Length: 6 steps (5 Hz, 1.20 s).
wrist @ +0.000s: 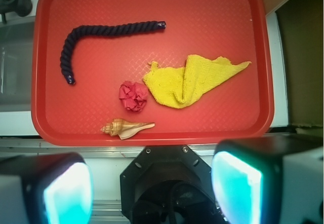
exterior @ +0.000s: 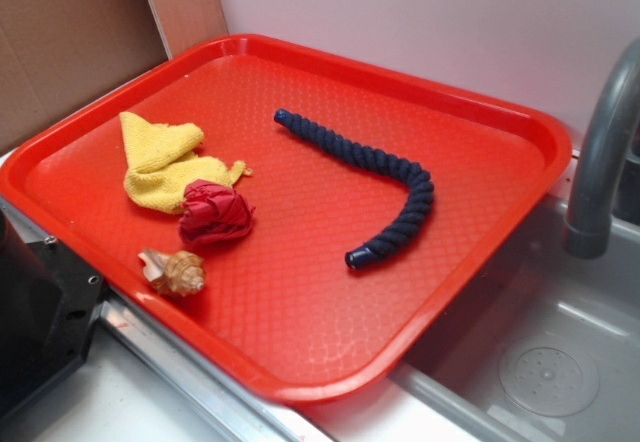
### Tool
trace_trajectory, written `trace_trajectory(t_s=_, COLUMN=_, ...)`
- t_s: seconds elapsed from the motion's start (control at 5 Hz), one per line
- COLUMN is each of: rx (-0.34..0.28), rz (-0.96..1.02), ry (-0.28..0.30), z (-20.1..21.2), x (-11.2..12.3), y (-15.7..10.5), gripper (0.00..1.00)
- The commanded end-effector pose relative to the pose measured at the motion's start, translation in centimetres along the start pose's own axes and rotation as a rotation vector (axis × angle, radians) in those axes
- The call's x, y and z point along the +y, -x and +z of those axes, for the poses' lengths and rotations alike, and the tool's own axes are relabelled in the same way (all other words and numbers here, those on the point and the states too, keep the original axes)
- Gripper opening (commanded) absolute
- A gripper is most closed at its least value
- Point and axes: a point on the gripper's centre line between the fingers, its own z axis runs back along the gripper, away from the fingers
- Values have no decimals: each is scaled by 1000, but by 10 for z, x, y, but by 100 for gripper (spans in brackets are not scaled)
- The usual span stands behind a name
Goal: Grab the blue rope.
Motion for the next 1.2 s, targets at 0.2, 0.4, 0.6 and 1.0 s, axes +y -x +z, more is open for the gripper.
trace_trajectory(t_s=0.2, rx=43, rz=84, ry=-46, z=-34, x=2, y=-9, gripper=100)
trace_trajectory(t_s=0.4, rx=-19, rz=266, ry=-31, z=-79, x=-18, y=-44, gripper=100)
trace_trajectory(t_s=0.6, rx=-83, rz=339, ry=61, z=-101, x=-44, y=-73, gripper=100)
trace_trajectory(t_s=1.0, rx=-91, rz=367, ry=158, z=-150, x=-84, y=-125, gripper=100)
